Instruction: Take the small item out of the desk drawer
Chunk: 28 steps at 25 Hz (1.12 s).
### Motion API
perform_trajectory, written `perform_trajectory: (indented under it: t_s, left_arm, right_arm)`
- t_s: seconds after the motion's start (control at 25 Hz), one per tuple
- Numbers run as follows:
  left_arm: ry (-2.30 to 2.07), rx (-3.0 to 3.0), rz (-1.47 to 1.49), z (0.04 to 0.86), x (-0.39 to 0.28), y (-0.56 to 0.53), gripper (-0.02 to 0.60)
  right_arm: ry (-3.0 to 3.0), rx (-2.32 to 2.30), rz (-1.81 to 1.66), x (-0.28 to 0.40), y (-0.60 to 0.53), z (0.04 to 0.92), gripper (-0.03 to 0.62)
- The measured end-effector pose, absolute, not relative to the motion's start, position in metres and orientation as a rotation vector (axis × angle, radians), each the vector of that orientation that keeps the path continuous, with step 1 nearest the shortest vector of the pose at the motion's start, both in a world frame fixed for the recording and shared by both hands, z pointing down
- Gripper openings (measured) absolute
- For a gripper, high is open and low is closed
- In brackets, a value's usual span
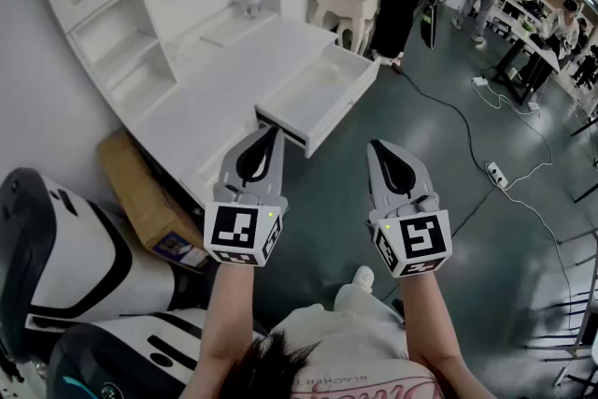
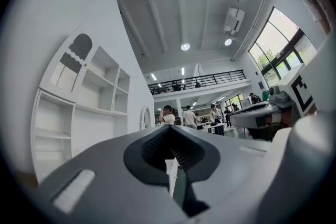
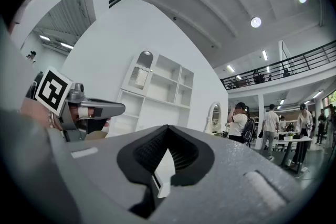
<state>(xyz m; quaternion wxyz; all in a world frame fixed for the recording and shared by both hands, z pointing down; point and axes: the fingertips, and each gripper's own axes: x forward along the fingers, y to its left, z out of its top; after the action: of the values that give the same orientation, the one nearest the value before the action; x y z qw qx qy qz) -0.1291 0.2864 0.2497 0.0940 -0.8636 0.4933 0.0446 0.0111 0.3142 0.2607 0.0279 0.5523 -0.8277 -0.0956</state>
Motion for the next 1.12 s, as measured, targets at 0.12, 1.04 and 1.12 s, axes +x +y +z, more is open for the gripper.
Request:
perform_trajectory:
  t_s: [0.12,1.04,1.12]
  left_arm:
    - [1.455,-2.561,0.15,0.246,-0.125,0.28,0.014]
    - [1.583,-2.567,0.039,0.275,-0.064,0.086,0.014]
    - [1.592,-2.567,0.039,0.275,-0.055,0.061,0.015]
  right_arm:
    - [-2.549,1.713,-0.306,0.018,0.309,0.258,0.0]
    - [-2.639,1.538,-0.209,0.072,0.1,0.296,0.002]
    - [-2.638,1.534,-0.201,0.082,0.074,0.297,0.002]
